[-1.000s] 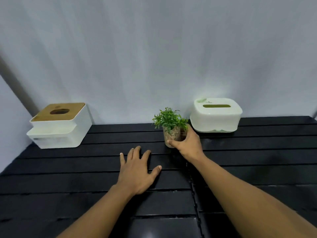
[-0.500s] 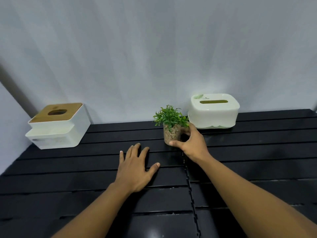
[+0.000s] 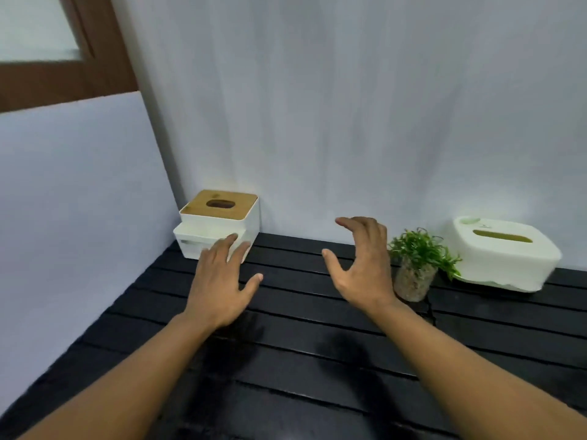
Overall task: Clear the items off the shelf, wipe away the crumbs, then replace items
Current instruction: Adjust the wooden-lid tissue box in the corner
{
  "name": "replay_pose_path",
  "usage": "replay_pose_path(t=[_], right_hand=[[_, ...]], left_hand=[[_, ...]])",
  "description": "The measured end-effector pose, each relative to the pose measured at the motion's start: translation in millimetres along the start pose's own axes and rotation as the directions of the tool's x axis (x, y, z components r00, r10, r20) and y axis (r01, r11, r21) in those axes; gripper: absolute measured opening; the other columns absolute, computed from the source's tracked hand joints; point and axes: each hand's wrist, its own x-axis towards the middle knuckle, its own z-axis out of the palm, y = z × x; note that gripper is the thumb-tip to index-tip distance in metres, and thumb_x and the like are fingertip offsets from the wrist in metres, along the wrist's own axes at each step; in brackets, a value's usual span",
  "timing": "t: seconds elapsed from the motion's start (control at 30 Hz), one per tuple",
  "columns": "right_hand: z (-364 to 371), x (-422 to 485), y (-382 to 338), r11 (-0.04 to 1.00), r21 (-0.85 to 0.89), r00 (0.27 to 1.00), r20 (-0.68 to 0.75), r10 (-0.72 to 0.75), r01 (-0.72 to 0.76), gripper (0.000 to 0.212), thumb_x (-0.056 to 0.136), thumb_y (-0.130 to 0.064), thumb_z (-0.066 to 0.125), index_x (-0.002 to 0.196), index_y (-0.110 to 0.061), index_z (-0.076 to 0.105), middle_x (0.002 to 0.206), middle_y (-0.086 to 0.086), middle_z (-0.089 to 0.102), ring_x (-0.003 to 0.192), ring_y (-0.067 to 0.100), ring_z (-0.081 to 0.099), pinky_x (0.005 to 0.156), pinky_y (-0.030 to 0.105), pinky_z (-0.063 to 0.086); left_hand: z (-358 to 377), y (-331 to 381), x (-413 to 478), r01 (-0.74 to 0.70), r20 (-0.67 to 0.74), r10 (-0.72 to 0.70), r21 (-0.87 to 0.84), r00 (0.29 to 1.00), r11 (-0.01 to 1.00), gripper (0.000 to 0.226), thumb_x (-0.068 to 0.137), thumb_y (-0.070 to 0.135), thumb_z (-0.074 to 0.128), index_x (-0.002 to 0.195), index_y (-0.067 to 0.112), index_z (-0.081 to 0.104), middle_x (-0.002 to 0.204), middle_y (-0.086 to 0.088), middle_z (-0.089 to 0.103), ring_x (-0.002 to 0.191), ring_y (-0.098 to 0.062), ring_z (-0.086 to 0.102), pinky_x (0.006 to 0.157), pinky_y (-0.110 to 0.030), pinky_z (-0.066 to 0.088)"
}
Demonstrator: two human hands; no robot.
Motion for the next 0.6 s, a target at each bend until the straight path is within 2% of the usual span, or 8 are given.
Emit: replay_pose_path(t=[0.13,0.23,0.3,0.4,0.5,0.6], right_hand=[[83.3,14.6,-25.9,0.989,0.079,0.948,0.303,0.095,-0.125,0.083,0.077,-0.043,0.073,0.143,-0.033,0.025,0.144,-0.008,0.029,0.133,0.009,0.029,0.102,0.025,0.032],[141.6,29.3,-35.2,0.948,0.162,0.9,0.392,0.193,-0.274,0.11,0.068,-0.047,0.08,0.149,-0.035,0.007,0.154,-0.01,0.015,0.141,0.011,0.022,0.107,0.029,0.027],[172.9,35.5,-36.2,0.928,0.224,0.9,0.39,0.195,-0.299,0.119,0.063,-0.044,0.085,0.149,-0.035,0.003,0.156,-0.009,0.013,0.142,0.014,0.022,0.111,0.031,0.025],[205.1,42.0,-35.5,0.921,0.293,0.918,0.371,0.138,-0.257,0.119,0.061,-0.041,0.087,0.147,-0.041,0.005,0.151,-0.012,0.019,0.139,0.014,0.028,0.112,0.032,0.029],[226.4,46.9,-34.8,0.919,0.323,0.929,0.355,0.103,-0.225,0.115,0.059,-0.039,0.087,0.144,-0.045,0.01,0.147,-0.013,0.023,0.135,0.018,0.035,0.109,0.045,0.039],[237.4,49.1,-31.3,0.925,0.311,0.938,0.327,0.112,-0.218,0.107,0.061,-0.037,0.086,0.141,-0.045,0.016,0.145,-0.011,0.027,0.133,0.018,0.038,0.105,0.047,0.043]], left_hand=[[-12.0,-73.9,15.9,0.02,-0.071,-0.023,-0.047,0.997,0.999,0.078,0.082,0.049,0.064,0.146,0.025,0.026,0.156,-0.004,0.022,0.14,-0.026,0.023,0.114,-0.046,0.023],[-10.1,-115.2,36.6,0.085,-0.058,-0.099,-0.211,0.993,0.974,0.099,0.074,0.047,0.075,0.148,0.029,0.013,0.156,-0.004,0.017,0.141,-0.026,0.02,0.114,-0.046,0.026],[-3.3,-131.3,47.6,0.112,-0.057,-0.139,-0.336,0.989,0.935,0.108,0.069,0.044,0.08,0.148,0.03,0.008,0.154,-0.002,0.016,0.14,-0.021,0.019,0.113,-0.039,0.024],[9.8,-148.3,65.1,0.167,-0.039,-0.212,-0.481,0.977,0.861,0.114,0.067,0.036,0.084,0.149,0.028,0.006,0.152,0.001,0.018,0.136,-0.006,0.02,0.107,-0.023,0.02],[19.3,-166.8,80.3,0.179,-0.017,-0.226,-0.55,0.974,0.816,0.11,0.064,0.033,0.087,0.149,0.027,0.018,0.15,0.002,0.028,0.136,-0.009,0.029,0.11,-0.026,0.027],[23.8,-173.1,84.6,0.148,-0.017,-0.203,-0.627,0.979,0.765,0.1,0.063,0.024,0.088,0.145,0.024,0.031,0.144,0.003,0.038,0.129,-0.007,0.037,0.109,-0.026,0.032]])
